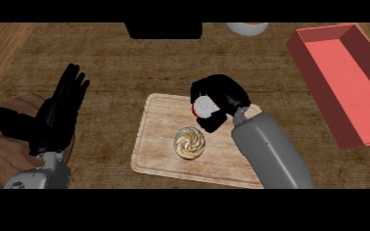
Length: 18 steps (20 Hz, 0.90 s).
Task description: Pick the can from the cutting board and place it in the cardboard box
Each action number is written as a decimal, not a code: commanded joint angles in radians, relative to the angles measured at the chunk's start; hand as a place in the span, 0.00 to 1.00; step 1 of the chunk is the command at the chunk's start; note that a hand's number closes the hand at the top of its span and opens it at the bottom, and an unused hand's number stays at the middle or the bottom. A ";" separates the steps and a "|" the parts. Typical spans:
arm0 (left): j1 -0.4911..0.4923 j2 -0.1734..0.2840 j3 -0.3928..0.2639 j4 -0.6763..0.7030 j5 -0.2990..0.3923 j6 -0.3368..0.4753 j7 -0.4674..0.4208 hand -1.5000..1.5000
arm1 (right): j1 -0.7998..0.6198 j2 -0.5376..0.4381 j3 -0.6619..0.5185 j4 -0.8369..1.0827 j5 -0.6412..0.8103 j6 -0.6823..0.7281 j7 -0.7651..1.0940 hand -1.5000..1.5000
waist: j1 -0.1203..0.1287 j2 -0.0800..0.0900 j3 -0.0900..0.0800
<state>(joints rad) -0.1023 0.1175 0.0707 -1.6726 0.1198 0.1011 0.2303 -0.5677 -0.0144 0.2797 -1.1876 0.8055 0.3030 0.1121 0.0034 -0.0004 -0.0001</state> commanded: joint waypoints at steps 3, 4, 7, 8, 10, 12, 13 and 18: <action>0.008 0.001 -0.003 -0.007 0.001 -0.012 -0.016 0.50 | 0.015 0.014 0.103 0.031 0.243 -0.232 0.269 1.00 | 0.007 -0.001 -0.001; -0.024 0.038 0.022 -0.012 0.010 -0.022 0.020 0.50 | -0.005 0.014 0.126 0.021 0.261 -0.239 0.300 1.00 | 0.006 -0.001 0.000; -0.042 -0.012 -0.003 0.050 -0.020 0.012 -0.020 0.50 | 0.028 0.014 0.168 -0.140 0.277 -0.209 0.374 1.00 | -0.011 -0.002 0.000; 0.013 -0.009 -0.003 0.004 -0.021 0.010 -0.016 0.50 | -0.043 0.014 0.131 -0.138 0.278 -0.129 0.375 1.00 | -0.003 -0.002 0.000; -0.040 -0.002 -0.002 0.001 -0.014 0.019 0.048 0.50 | 0.033 0.014 0.246 -0.269 0.320 -0.111 0.437 1.00 | -0.010 -0.005 0.000; 0.027 0.020 0.026 -0.031 0.022 -0.030 0.001 0.50 | -0.016 0.000 0.176 -0.331 0.307 -0.030 0.425 1.00 | -0.004 -0.003 0.000; -0.016 -0.031 -0.025 0.025 -0.054 0.035 -0.019 0.50 | -0.055 0.014 0.192 -0.377 0.289 0.004 0.479 1.00 | -0.009 -0.003 0.000; 0.023 0.003 0.013 0.007 0.005 -0.023 -0.019 0.50 | -0.064 0.014 0.139 -0.471 0.272 -0.191 0.650 1.00 | -0.004 -0.004 0.000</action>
<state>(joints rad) -0.0846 0.1203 0.0803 -1.6766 0.1220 0.0856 0.2228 -0.6123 -0.0011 0.4305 -1.5638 1.0749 0.1644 0.6439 0.0004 -0.0037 -0.0002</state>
